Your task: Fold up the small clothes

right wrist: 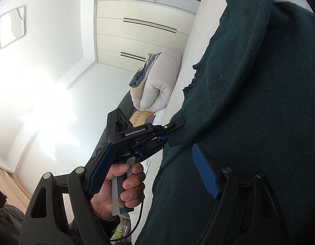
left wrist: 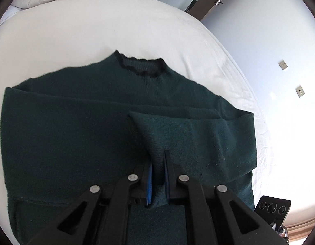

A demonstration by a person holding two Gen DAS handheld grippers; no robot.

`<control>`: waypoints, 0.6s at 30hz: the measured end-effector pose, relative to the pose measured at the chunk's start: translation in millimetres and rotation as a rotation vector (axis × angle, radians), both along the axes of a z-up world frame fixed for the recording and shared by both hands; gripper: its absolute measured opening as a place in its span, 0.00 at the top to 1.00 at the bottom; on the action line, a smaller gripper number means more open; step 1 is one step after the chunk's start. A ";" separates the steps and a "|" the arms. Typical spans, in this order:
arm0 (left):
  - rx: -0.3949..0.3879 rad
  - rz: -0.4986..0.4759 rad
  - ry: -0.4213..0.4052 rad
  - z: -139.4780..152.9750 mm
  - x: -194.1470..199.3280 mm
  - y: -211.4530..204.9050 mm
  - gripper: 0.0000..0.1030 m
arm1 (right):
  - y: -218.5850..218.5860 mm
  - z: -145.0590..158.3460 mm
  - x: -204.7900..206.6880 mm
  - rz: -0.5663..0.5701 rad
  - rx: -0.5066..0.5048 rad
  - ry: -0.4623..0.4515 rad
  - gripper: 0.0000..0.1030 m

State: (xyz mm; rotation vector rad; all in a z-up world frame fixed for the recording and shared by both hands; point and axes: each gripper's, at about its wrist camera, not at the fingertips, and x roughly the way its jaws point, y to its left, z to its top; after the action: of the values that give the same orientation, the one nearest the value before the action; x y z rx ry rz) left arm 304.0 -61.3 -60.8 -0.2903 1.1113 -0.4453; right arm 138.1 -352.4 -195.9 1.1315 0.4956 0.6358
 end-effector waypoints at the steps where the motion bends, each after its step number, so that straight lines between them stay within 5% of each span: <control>1: -0.001 0.008 -0.014 5.9 -0.3 6.7 0.91 | 0.3 -3.4 2.3 0.000 -0.001 0.000 0.25; 8: -0.001 0.078 -0.061 21.2 5.3 53.8 0.91 | -7.9 13.2 0.4 -0.004 0.000 -0.003 0.25; 18: 0.047 0.161 0.025 -33.7 13.6 100.3 0.90 | -14.9 25.6 -3.7 -0.003 -0.021 -0.005 0.25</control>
State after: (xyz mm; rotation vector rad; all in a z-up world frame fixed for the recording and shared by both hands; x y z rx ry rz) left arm 317.6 39.0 -94.5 -0.3415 1.1116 -0.2732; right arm 134.4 -367.2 -170.3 1.1105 0.4951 0.6292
